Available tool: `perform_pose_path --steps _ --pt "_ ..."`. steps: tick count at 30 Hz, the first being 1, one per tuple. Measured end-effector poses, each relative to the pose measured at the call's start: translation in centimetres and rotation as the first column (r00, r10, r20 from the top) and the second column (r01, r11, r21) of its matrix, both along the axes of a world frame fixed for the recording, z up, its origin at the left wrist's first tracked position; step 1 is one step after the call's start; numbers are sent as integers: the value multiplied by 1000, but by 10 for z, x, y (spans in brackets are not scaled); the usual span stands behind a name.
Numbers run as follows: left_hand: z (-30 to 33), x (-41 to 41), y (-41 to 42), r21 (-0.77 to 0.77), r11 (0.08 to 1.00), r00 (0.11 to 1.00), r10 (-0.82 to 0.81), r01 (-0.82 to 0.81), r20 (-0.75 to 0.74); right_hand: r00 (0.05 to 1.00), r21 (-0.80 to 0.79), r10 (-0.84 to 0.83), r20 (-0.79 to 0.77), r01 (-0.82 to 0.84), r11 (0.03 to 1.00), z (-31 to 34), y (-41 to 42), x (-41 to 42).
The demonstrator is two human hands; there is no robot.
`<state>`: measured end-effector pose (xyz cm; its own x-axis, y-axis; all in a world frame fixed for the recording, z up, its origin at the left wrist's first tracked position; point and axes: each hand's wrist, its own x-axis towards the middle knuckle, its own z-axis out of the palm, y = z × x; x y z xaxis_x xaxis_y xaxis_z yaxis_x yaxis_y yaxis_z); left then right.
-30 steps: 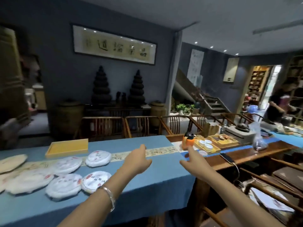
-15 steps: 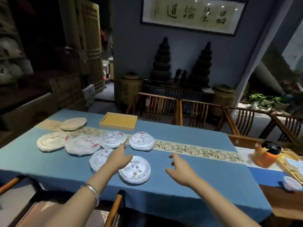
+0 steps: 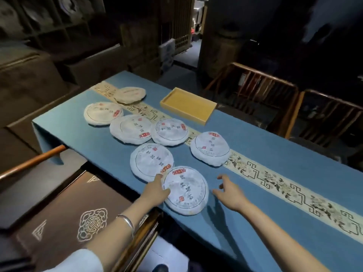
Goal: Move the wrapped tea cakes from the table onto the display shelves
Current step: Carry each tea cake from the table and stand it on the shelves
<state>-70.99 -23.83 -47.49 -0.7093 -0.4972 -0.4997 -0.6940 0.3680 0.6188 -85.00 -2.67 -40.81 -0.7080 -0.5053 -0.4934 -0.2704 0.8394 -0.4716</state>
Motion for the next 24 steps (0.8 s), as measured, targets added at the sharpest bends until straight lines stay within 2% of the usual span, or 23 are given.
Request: perform_pose_path --steps 6,11,13,16,20,24 --pt "-20 0 21 52 986 987 158 -156 -32 980 -7 114 161 -114 993 -64 -24 -50" --pt "-39 -14 29 91 932 929 359 -351 -95 958 -17 148 245 -148 989 -103 -37 -91" --pt "-49 -21 33 178 888 891 444 -424 -93 931 -52 49 363 -32 998 -107 -45 -101" --pt "-60 -31 47 280 797 802 583 -534 -131 841 -57 -87 534 138 989 -115 -50 -110" --pt "-74 -34 56 394 665 681 722 -634 -122 825 -75 -43 564 104 992 -123 -51 -114" --pt "-79 -29 58 490 570 596 794 -660 -120 837 -94 -8 547 70 993 -124 -53 -115"
